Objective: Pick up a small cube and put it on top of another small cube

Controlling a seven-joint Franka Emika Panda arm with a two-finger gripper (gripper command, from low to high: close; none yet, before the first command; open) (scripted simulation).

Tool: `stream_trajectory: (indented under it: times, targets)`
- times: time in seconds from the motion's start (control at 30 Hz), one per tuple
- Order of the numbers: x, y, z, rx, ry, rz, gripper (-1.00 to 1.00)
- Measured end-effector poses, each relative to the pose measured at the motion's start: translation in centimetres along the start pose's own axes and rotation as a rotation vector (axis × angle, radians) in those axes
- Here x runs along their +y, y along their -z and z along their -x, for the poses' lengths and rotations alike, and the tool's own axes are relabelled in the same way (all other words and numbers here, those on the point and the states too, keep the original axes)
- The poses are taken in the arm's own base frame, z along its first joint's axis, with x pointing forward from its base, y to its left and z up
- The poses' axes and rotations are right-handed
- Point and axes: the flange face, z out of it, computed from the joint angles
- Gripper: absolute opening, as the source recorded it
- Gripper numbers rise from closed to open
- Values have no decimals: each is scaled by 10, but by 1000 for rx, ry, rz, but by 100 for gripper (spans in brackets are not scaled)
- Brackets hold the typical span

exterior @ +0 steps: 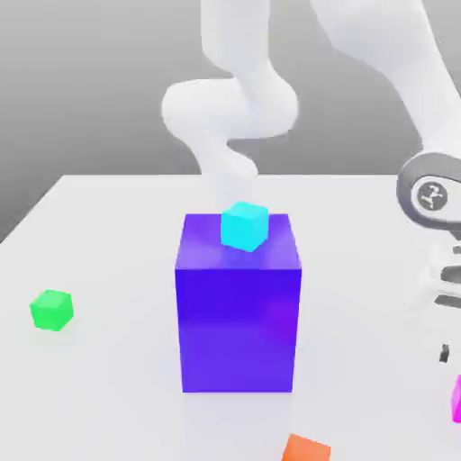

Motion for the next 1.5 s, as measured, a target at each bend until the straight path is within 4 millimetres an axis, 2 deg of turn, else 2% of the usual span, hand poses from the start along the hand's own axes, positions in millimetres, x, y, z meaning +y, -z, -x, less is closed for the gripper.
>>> stream_trajectory:
  times: [0.1,0.13,0.3,0.33,0.37,0.5,0.57,0.6,0.63,0.73,0.83,0.93,1.1,1.17,1.2,1.23,1.3,1.37,1.4,1.43,1.47,1.5]
  targets:
    - [2,-45,5,-9,-6,7,0]
    - [3,-56,6,-8,-5,8,-100]
    - [2,-56,6,-10,-5,6,-100]
    - [3,-61,6,-10,-5,7,-100]
    - [3,-56,6,-10,-6,7,-100]
    - [0,-3,4,-13,-7,-3,-100]
    - [-13,24,-8,-30,-18,-53,-100]
    - [-20,36,-19,-36,-33,-78,-100]
    - [-23,41,-40,-32,-72,-87,-100]
    - [-22,46,-117,-10,-229,-91,-100]
    - [-7,49,-193,12,-391,-88,-100]
    - [17,53,-264,32,-556,-86,-100]
    - [80,63,-371,61,-841,-89,-100]
    - [117,65,-412,71,-974,-84,-100]
    - [142,66,-435,75,-1057,-79,-100]
    - [174,66,-461,79,-1160,-72,-100]
    - [256,66,-509,83,-1406,-54,-100]
    - [343,66,-535,76,-1660,-37,-100]
    - [383,66,-539,68,-1778,-31,-100]
    - [411,66,-537,57,-1867,-27,-100]
    - [437,66,-533,44,-1952,-26,-100]
    - [450,60,-526,25,-2005,-8,-100]
